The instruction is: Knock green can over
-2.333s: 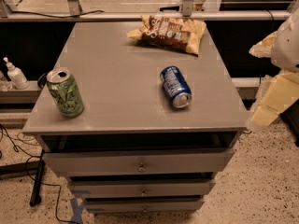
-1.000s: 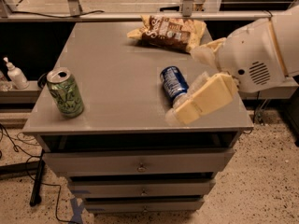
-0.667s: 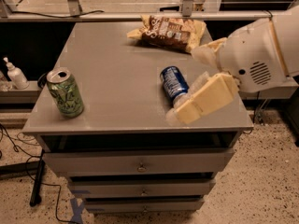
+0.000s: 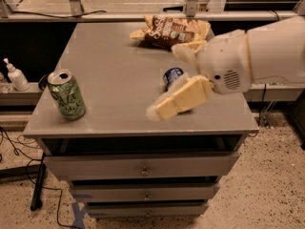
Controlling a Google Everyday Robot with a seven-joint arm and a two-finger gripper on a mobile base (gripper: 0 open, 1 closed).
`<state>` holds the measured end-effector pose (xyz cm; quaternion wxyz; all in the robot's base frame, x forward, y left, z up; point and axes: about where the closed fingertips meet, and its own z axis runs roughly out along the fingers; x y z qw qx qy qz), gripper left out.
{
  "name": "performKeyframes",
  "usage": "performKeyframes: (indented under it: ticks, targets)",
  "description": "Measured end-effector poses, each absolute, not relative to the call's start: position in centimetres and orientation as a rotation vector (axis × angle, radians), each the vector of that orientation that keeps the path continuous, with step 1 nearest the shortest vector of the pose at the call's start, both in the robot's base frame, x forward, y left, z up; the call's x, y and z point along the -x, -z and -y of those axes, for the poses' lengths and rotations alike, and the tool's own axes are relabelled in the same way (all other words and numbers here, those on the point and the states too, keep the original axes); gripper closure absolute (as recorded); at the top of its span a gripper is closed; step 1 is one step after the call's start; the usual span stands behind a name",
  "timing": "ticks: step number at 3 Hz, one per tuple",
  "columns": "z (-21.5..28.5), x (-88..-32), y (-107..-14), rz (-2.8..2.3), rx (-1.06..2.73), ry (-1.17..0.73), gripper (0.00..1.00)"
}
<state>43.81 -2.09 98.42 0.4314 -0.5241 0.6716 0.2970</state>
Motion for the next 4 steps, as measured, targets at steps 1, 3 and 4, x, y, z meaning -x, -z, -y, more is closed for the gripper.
performKeyframes:
  ticks: [1, 3, 4]
  targets:
    - [-1.3, -45.3, -96.9, -1.582, 1.286, -0.802, 0.0]
    - [-7.5, -46.3, -94.0, -1.466, 1.257, -0.904, 0.0]
    - [-9.7, -46.8, -93.0, -1.432, 1.261, -0.932, 0.0]
